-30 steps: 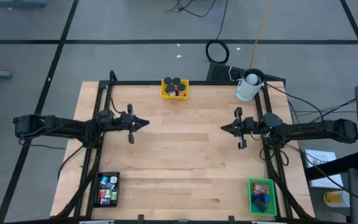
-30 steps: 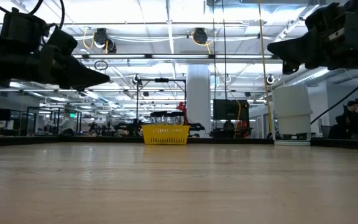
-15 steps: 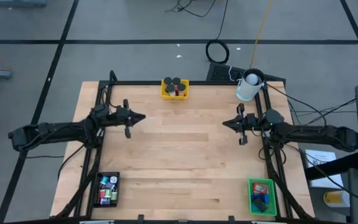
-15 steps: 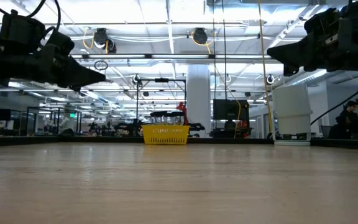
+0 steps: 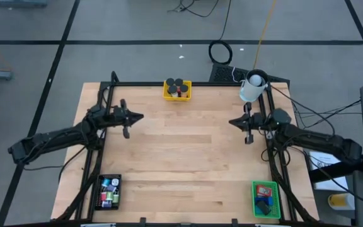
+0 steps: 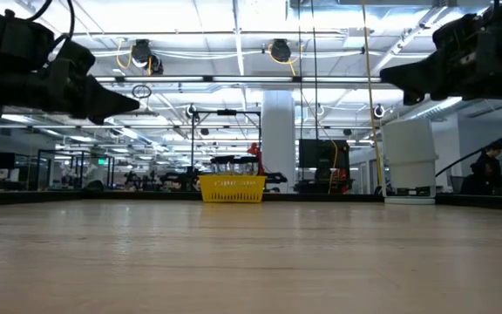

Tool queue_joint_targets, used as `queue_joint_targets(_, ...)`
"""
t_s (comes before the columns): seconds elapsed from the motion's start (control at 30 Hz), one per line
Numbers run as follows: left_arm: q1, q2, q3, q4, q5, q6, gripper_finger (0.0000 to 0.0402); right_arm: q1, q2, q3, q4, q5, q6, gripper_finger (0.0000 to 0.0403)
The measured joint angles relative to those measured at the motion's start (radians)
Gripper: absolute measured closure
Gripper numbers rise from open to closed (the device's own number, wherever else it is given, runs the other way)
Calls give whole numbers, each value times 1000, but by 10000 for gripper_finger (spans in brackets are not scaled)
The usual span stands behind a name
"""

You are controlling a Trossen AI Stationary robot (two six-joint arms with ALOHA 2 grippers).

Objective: Pick & Place Office items
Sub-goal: Return to Home Position

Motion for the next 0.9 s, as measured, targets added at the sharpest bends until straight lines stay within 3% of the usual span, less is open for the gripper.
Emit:
queue_joint_targets(0.13,39,-67,0,-79,9,4,366,-24,-23,0,0,4,-4,403)
queue_joint_targets(0.47,194,-222,0,-184,174,-26,366,-106,-30,0,-50,2,33,403)
queue_joint_targets(0.7,354,-319,0,-278,306,-52,366,-161,-80,0,-42,-100,55,403)
queue_joint_targets(0.9,437,-381,0,-329,370,-76,366,-184,-137,-1,-104,-103,76,403)
